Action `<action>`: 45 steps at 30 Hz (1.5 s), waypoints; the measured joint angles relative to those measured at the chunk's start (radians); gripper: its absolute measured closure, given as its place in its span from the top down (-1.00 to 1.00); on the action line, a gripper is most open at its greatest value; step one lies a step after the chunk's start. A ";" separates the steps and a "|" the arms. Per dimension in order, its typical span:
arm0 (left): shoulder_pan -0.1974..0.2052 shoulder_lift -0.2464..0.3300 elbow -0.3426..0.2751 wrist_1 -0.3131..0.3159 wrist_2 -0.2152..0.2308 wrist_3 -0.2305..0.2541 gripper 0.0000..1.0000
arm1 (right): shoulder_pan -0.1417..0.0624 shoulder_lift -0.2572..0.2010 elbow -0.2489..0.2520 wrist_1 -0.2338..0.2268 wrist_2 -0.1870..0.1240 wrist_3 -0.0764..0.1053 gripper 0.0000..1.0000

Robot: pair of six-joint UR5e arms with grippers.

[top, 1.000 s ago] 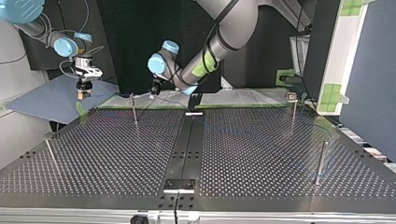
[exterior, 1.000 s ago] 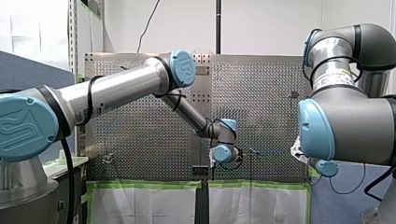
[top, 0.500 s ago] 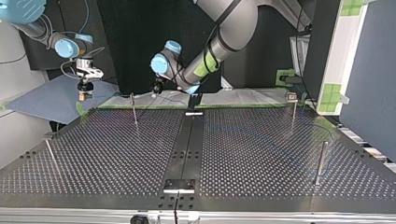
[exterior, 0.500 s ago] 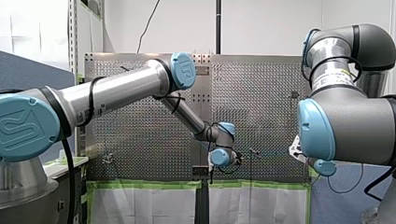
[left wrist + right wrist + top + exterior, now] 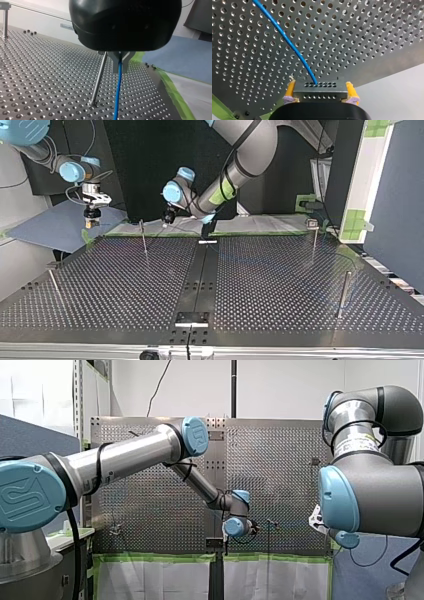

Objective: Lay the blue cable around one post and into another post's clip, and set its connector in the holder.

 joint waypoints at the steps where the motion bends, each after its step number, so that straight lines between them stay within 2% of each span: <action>1: 0.001 0.000 0.001 0.000 0.000 0.000 -1.00 | 0.001 0.000 0.000 0.000 0.000 0.000 -1.00; 10: 0.005 0.000 0.003 0.001 0.000 -0.001 -1.00 | 0.006 0.000 0.000 -0.002 -0.001 -0.001 -1.00; 12: 0.006 0.000 0.003 0.002 -0.001 0.000 -0.50 | 0.007 0.000 0.000 -0.002 -0.001 -0.001 -1.00; 13: 0.006 0.001 0.003 0.002 -0.001 0.001 -0.50 | 0.007 0.000 0.000 -0.002 -0.001 -0.001 -1.00; 15: 0.006 0.001 0.003 0.001 -0.002 0.002 0.32 | 0.008 0.000 0.000 -0.002 -0.001 -0.001 -1.00; 16: 0.006 0.001 0.003 0.000 -0.002 0.002 0.32 | 0.009 0.000 0.000 -0.003 -0.001 -0.001 -1.00; 18: 0.005 0.001 0.003 -0.001 -0.006 0.002 1.00 | 0.010 0.000 0.000 -0.003 -0.001 -0.001 -1.00; 23: 0.004 0.002 0.003 -0.006 -0.028 0.002 1.00 | 0.012 0.000 0.000 -0.004 -0.001 0.000 -1.00; 31: 0.000 0.003 0.003 -0.038 -0.031 0.018 1.00 | 0.013 0.000 -0.004 0.001 -0.001 0.000 -1.00; 38: -0.009 0.029 -0.024 -0.076 -0.009 0.054 1.00 | 0.016 0.000 -0.005 0.002 -0.001 0.000 -1.00; 45: -0.014 0.081 -0.076 -0.040 0.021 0.079 1.00 | 0.018 0.000 -0.005 0.006 -0.001 -0.001 -1.00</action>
